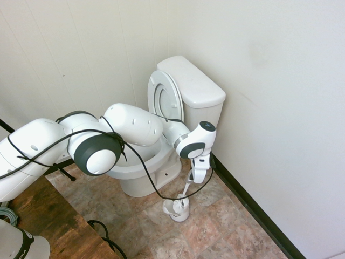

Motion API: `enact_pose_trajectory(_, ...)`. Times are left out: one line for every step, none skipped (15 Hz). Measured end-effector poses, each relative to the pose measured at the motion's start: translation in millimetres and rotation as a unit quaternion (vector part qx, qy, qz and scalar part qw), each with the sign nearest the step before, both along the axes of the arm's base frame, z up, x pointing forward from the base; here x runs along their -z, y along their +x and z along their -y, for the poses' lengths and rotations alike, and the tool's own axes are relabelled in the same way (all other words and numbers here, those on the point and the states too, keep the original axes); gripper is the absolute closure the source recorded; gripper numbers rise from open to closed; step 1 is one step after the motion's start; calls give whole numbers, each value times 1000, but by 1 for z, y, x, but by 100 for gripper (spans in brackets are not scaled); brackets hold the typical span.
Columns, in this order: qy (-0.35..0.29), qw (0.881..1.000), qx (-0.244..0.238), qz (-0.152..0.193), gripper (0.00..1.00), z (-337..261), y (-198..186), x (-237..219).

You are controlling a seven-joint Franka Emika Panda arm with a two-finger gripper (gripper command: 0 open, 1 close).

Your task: Clean the toilet

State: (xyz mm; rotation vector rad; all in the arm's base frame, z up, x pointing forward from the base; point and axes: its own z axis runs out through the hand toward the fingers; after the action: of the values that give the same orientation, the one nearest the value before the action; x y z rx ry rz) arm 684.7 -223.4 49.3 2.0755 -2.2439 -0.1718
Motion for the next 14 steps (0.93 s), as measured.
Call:
enact_pose_trajectory(0,1000,-3,3,100,3,-4,-9)
enact_pose_trajectory(0,1000,-5,7,100,5,-9,-17)
enact_pose_trajectory(0,1000,-9,11,100,6,-14,-26)
enact_pose_trajectory(1,1000,-14,16,100,6,-19,-36)
enact_pose_trajectory(2,1000,-21,17,100,4,-24,-43)
enact_pose_trajectory(4,999,-28,19,100,3,-30,-51)
enact_pose_trajectory(4,999,-35,22,100,2,-37,-60)
enact_pose_trajectory(4,999,-37,28,100,2,-43,-70)
enact_pose_trajectory(3,999,-37,36,100,2,-48,-82)
enact_pose_trajectory(4,998,-36,46,100,2,-54,-97)
enact_pose_trajectory(5,998,-35,58,100,1,-59,-114)
enact_pose_trajectory(4,997,-35,69,100,-1,-65,-134)
enact_pose_trajectory(5,996,-35,79,100,-4,-71,-154)
enact_pose_trajectory(6,996,-36,87,100,-10,-78,-175)
